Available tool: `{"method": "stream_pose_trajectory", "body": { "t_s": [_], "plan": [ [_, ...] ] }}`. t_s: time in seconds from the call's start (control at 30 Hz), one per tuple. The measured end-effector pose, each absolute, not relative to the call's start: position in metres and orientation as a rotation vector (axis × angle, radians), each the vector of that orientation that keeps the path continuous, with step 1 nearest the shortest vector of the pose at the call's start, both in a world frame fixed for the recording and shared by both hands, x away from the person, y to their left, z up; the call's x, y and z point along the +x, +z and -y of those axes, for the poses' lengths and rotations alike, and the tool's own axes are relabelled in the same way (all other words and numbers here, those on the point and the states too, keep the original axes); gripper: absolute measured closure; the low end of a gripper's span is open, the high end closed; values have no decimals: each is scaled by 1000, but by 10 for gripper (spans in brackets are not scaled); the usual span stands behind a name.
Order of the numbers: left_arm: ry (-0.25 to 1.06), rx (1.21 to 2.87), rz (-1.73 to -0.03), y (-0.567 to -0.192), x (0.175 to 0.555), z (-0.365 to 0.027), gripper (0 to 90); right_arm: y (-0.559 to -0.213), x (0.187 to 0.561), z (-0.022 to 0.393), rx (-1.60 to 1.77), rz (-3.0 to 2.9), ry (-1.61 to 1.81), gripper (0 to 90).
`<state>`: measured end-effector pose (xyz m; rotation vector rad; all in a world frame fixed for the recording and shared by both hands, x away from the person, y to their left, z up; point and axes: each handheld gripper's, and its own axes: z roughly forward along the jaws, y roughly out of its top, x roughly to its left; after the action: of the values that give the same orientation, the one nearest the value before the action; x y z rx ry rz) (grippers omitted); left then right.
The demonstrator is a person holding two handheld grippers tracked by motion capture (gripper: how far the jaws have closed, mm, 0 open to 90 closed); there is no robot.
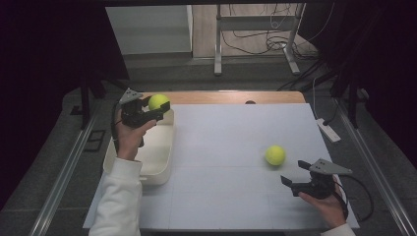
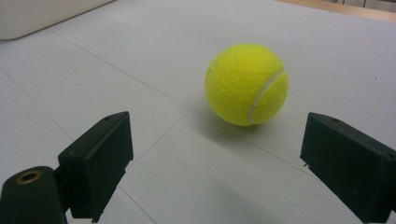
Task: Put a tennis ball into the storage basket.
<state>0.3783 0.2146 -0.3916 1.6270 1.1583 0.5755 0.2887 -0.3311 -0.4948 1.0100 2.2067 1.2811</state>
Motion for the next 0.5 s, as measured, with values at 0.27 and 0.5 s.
{"method": "stream_pose_trajectory", "body": {
  "t_s": [0.27, 0.5],
  "plan": [
    [592, 1613, -1181, -392, 378, -223, 269, -495, 289, 331, 1010, -2207, 1281, 93],
    [596, 1605, -1201, -392, 378, -228, 270, -495, 289, 331, 1010, -2206, 1282, 93]
  ]
}}
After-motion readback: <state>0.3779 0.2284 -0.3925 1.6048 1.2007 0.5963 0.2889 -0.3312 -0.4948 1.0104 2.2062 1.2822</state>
